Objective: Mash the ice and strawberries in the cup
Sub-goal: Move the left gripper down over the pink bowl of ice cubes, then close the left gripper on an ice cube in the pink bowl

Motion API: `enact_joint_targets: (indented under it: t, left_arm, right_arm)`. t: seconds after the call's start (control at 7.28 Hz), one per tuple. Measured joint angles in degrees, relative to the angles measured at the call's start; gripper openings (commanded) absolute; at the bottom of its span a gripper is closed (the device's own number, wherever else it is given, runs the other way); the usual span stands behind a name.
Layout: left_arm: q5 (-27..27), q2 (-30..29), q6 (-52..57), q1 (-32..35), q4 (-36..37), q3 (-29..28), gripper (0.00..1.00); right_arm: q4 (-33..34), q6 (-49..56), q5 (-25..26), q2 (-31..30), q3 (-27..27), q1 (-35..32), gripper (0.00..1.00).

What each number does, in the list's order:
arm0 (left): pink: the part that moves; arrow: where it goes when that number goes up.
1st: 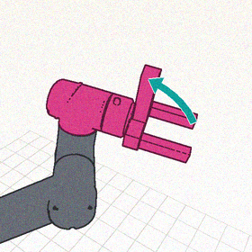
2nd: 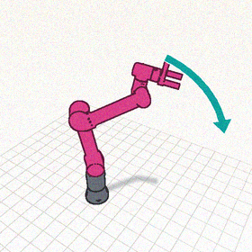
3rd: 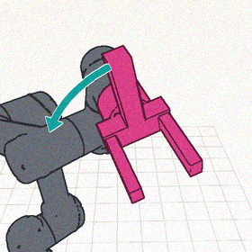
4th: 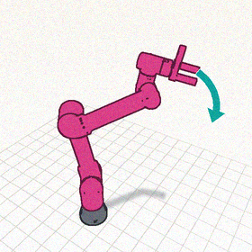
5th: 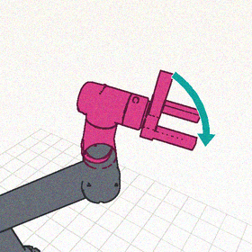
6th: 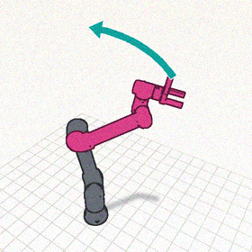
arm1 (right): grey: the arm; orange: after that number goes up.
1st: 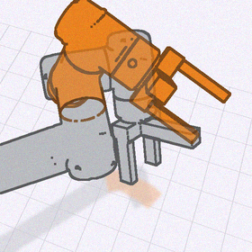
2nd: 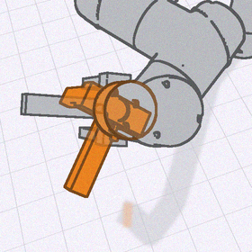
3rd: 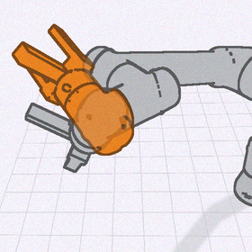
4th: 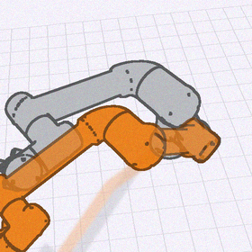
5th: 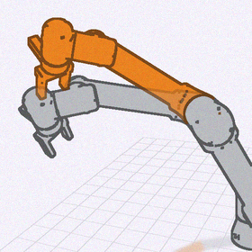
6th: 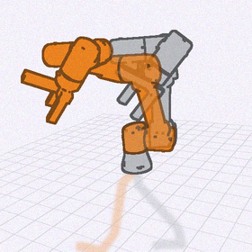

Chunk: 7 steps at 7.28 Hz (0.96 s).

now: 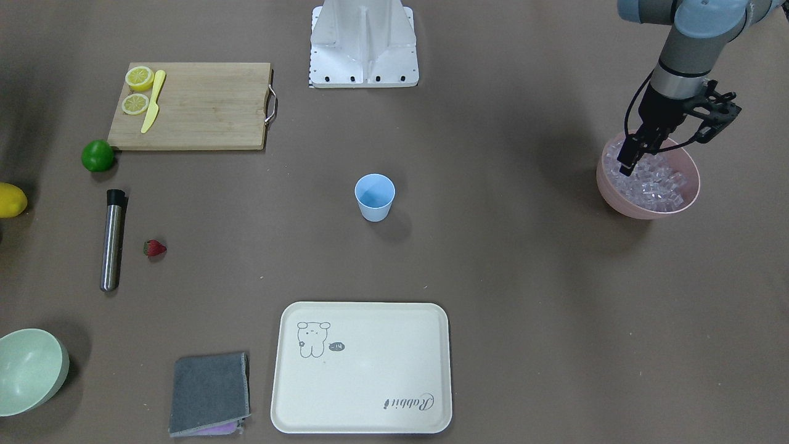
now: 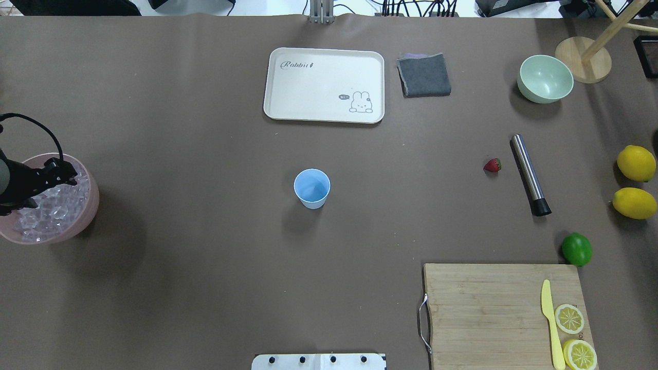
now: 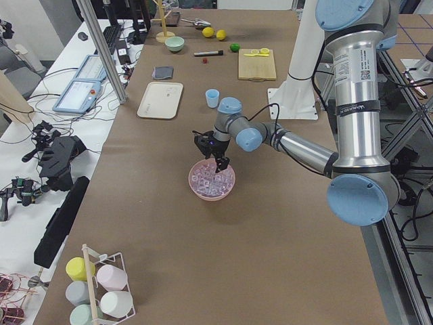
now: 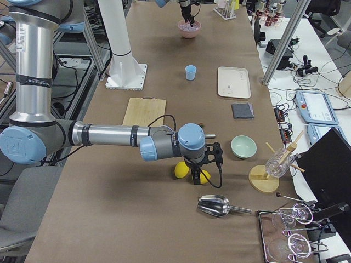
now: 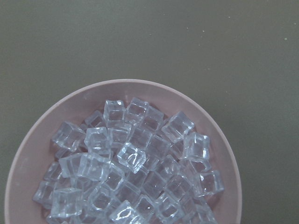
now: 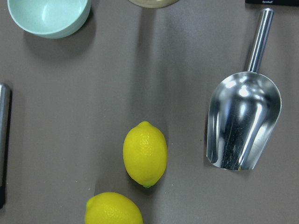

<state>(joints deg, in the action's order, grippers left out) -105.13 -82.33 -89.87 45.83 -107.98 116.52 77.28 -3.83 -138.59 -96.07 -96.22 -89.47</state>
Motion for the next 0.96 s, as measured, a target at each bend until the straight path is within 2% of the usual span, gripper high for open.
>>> enact_joint_targets:
  t: [0.14,0.96]
  left_arm:
    - [0.0,-0.4,0.1,0.0,0.0,-0.7,0.76]
    - [-0.2,0.1,0.2,-0.6,0.0,-2.3,0.76]
  right_arm:
    - [-0.2,-0.1,0.0,0.0,-0.1,0.0,1.0]
    - [-1.4,-0.2,-0.1,-0.2,0.1,0.0,1.0]
